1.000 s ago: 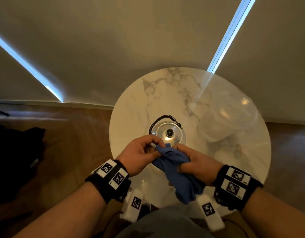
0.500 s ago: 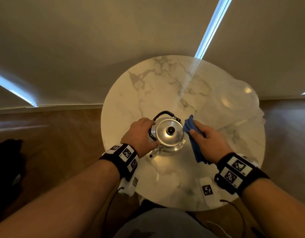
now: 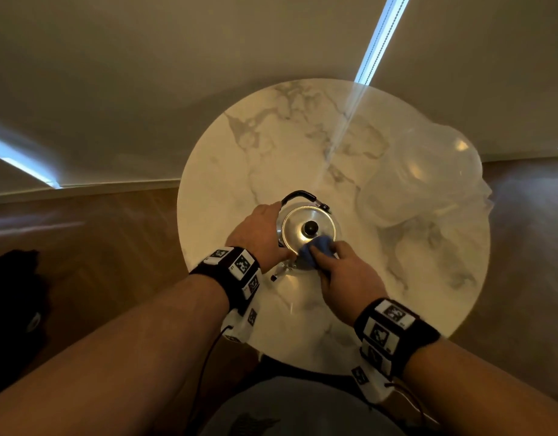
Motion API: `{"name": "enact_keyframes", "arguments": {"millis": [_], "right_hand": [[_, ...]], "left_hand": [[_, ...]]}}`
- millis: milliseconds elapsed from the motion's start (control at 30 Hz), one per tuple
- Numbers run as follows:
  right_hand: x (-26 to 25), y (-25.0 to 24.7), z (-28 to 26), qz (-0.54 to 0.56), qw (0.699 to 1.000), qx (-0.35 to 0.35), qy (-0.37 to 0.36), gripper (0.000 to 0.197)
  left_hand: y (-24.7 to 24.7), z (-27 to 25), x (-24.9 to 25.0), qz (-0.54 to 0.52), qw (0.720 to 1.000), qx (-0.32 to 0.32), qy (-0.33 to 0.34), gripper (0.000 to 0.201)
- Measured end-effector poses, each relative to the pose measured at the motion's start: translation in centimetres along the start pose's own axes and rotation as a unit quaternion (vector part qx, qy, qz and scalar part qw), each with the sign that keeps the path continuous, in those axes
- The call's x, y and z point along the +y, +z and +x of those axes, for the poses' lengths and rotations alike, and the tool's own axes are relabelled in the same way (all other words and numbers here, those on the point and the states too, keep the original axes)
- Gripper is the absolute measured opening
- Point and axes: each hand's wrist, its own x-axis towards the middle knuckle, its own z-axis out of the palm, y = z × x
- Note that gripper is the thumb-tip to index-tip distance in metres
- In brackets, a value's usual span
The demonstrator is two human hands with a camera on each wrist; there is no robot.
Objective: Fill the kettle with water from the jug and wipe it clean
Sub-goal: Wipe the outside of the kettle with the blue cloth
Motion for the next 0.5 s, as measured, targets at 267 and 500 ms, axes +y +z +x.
{"name": "enact_keyframes", "arguments": {"millis": [267,500], "right_hand": [[1.3,-1.6,4.0,0.012,1.000,0.017,0.013,0.053],[2.8,-2.9,3.4,-0.016,0.999,0.011,-0.028,0.052]], "left_hand": [[-0.1,-0.2,0.4,-0.002,0.999,0.001,-0.037,0.078],[0.0,-0.9,1.0,-0.014,0.998,0.006,-0.066,0.097]]}}
